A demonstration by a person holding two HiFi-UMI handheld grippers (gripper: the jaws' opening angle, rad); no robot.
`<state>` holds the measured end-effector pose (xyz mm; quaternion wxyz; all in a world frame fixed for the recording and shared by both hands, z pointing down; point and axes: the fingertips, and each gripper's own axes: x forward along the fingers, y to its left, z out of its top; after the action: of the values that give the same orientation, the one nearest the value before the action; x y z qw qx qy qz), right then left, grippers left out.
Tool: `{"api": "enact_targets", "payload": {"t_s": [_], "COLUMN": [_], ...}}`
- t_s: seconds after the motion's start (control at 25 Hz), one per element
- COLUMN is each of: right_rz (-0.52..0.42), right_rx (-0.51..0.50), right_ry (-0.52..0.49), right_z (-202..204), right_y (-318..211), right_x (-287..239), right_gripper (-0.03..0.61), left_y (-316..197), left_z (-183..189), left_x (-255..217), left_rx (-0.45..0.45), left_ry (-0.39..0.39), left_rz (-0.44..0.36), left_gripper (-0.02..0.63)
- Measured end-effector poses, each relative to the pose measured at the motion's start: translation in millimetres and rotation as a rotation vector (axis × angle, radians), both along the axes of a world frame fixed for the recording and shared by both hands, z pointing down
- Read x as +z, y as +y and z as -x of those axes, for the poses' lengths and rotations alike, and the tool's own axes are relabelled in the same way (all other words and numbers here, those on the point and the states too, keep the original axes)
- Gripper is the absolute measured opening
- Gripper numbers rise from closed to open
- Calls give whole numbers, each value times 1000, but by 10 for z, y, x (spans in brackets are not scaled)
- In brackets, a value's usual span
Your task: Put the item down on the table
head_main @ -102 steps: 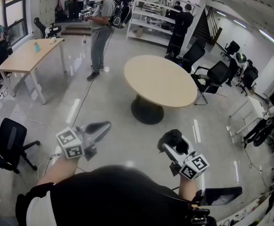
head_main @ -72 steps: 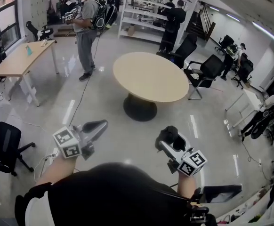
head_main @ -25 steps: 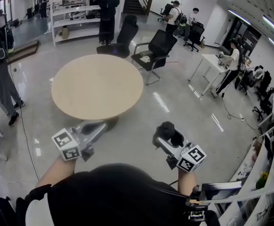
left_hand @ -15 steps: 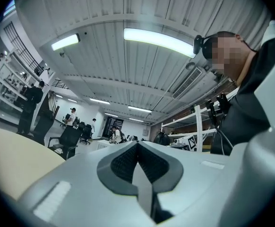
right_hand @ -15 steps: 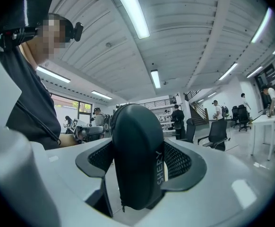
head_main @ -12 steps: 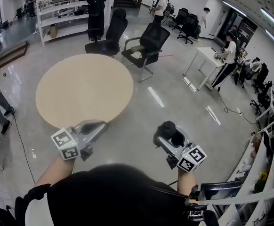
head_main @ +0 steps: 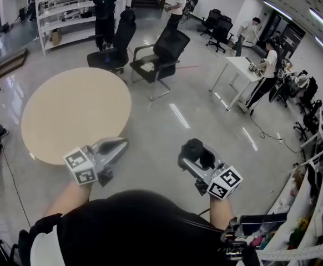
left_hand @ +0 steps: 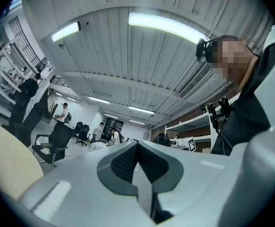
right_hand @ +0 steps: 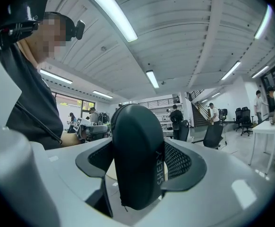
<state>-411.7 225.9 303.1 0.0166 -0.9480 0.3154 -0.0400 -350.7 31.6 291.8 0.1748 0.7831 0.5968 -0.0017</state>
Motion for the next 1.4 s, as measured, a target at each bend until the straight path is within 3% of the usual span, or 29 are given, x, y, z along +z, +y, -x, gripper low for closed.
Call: {"api": "enact_targets", "payload": {"t_s": [0.16,0.36,0.92,1.12,1.4], "right_rz": [-3,-2,17,20,-8], "right_rx": [8,17,124,102,51], "right_ry": [-4,-15,17,-33,-72], "right_z": [-241,-689,-2816,-3481,-4243], "right_y": [486,764,963,988,1412], "right_x": [-27,27,-109,97,300], "right_gripper": [339,339,339,339,339], "left_y": [549,827,1063,1108,1297], "left_z": [-208,-704,-2949,-3611,-4266], "left_x": [12,70,55,208,547], "left_rx": [30,38,140,127,34], "left_ry": [-2,-17,29,-20,-91], "left_rz": [-26,-27,11,14,-18], "left_gripper": [-6,-6,-6,-6,-6]}}
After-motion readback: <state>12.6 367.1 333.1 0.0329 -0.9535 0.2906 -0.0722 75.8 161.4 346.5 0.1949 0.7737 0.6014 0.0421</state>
